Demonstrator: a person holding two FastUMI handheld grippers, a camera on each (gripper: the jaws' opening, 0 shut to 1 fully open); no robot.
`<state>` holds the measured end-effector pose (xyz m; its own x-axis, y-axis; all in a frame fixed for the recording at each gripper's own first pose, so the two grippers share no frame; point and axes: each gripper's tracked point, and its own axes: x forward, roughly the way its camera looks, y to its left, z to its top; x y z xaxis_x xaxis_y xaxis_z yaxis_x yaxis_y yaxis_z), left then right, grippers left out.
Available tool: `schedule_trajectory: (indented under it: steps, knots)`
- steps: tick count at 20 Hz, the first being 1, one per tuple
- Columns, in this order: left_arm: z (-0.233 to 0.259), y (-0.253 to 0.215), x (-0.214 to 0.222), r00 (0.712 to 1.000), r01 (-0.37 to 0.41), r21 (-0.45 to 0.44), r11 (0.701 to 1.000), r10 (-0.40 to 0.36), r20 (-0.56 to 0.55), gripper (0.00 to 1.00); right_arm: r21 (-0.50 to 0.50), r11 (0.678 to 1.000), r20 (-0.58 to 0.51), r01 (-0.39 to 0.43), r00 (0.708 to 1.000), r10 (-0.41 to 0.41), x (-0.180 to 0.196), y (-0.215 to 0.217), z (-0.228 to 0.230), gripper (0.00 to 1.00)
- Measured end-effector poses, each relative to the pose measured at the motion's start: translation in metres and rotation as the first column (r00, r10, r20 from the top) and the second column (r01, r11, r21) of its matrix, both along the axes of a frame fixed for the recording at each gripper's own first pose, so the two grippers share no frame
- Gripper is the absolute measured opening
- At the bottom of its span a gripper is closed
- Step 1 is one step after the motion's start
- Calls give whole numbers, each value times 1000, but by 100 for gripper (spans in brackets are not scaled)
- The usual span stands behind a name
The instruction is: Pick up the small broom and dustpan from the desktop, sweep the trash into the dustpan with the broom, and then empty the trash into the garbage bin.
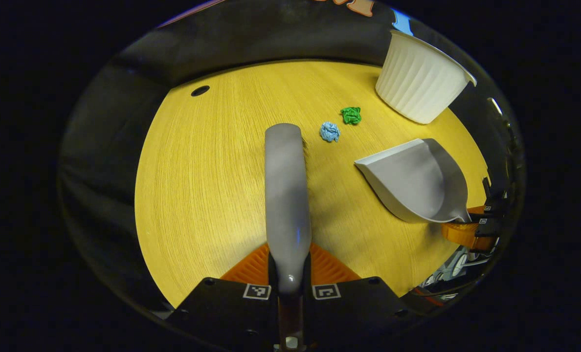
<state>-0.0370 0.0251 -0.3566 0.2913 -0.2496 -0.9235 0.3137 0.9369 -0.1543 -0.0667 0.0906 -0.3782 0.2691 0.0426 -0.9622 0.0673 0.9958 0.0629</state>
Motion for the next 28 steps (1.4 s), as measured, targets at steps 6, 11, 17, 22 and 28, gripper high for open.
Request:
schedule_trajectory:
  steps: [6, 11, 17, 22, 28]
  knots:
    - [11, 15, 40, 994, 66, 40, 997, -69, 84, 17, -20, 999, 12, -42, 999, 42, -5, -8, 12, 22]
    - [15, 20, 76, 983, 101, 101, 990, -114, 141, 16, -3, 993, 23, -121, 992, 121, 2, -11, 12, 26]
    - [10, 8, 119, 966, 163, 172, 972, -192, 170, 16, 30, 971, 25, -236, 972, 235, 22, -25, 5, 26]
    - [0, -12, 138, 946, 248, 203, 947, -282, 160, 16, 40, 946, 35, -322, 947, 320, 37, -37, 2, 26]
    - [-16, -37, 139, 937, 320, 178, 931, -338, 87, 16, 40, 931, 48, -363, 931, 361, 42, -40, 1, 26]
